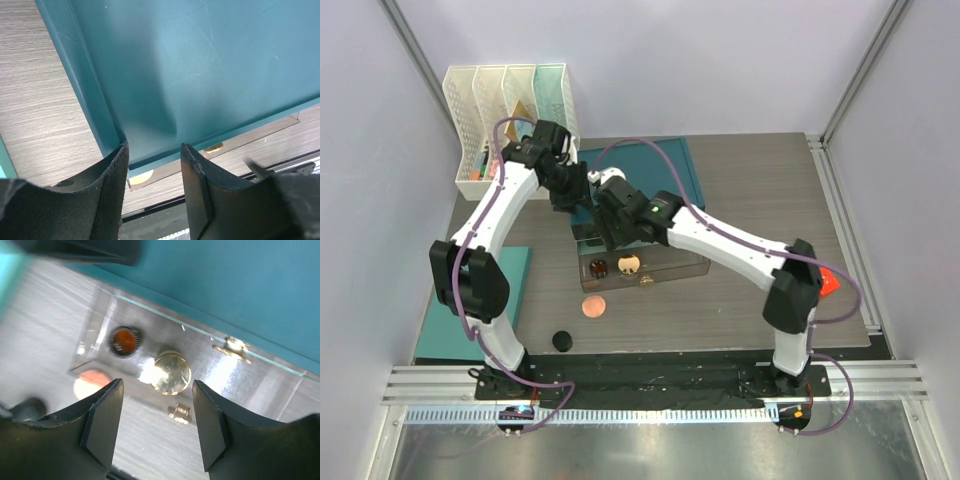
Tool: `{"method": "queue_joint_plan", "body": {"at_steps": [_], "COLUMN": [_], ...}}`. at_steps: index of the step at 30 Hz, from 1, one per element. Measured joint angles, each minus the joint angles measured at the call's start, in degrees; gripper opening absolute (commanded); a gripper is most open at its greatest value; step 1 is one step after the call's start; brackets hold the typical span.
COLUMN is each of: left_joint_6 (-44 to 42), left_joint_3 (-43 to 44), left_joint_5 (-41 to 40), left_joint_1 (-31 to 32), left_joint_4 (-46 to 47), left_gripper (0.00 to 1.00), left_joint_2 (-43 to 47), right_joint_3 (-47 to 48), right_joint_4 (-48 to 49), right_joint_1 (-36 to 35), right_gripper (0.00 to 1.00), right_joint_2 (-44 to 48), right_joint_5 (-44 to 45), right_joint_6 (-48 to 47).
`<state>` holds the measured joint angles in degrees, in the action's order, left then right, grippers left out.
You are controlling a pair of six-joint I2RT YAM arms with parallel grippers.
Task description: Organize the makeup
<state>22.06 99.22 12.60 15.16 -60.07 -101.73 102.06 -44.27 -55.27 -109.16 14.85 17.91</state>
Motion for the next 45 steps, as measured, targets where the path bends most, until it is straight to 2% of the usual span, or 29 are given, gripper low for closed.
{"method": "queue_joint_plan", "body": {"at_steps": [6,9,11,12,15,16,17,18,23,26,27,29,36,45], "left_joint_6": [0.0,0.0,0.0,0.0,0.0,0.0,0.0,0.0,0.7,1.8,2.3,3.7,6.8,9.5], "left_joint_3": [1.9,2.8,3.1,3.1,3.1,3.1,3.1,3.0,-2.0,-6.4,-7.6,-10.2,-20.6,-30.1], "left_joint_5": [1.4,2.2,2.5,2.5,1.7,1.1,0.3,-0.3,-6.1,-8.7,-9.2,-10.2,-12.6,-14.3], "left_joint_1": [0.0,0.0,0.0,0.0,0.0,0.0,0.0,0.0,0.0,-0.2,-0.2,-0.3,-0.5,-0.6], "left_joint_4": [0.2,0.7,0.7,0.7,0.2,-0.2,-0.6,-1.0,-2.5,-3.3,-3.8,-4.6,-5.8,-7.6], "left_gripper": [0.53,0.54,0.53,0.53,0.52,0.51,0.50,0.48,0.42,0.26,0.12,0.02,0.00,0.00], "left_joint_2": [0.0,0.5,1.6,2.7,6.0,7.3,8.6,9.9,17.8,21.3,22.1,23.3,28.6,36.4], "right_joint_3": [-2.8,-2.9,-2.9,-2.9,-3.0,-3.0,-2.9,-2.7,3.3,9.2,12.2,17.0,30.4,33.9], "right_joint_4": [1.9,2.7,2.8,2.7,2.4,2.5,2.5,2.4,2.1,2.0,2.0,2.1,2.8,2.3], "right_joint_1": [-0.9,-0.9,-0.9,-0.9,-0.4,-0.2,0.0,0.2,0.7,0.8,0.8,0.8,0.8,0.7], "right_gripper": [0.62,0.62,0.57,0.53,0.27,0.09,0.03,0.01,0.01,0.01,0.01,0.01,0.01,0.01], "right_joint_2": [11.8,14.7,15.0,15.0,14.3,14.0,13.4,12.8,6.3,1.7,-0.4,-3.7,-14.3,-23.7], "right_joint_5": [0.1,0.7,1.2,1.7,2.5,2.8,2.9,3.0,1.9,-0.1,-1.5,-3.8,-15.2,-20.9], "right_joint_6": [-1.4,-2.0,-2.3,-2.3,-2.5,-2.3,-2.2,-2.6,-3.3,-4.5,-5.1,-6.0,-7.5,-7.2]}}
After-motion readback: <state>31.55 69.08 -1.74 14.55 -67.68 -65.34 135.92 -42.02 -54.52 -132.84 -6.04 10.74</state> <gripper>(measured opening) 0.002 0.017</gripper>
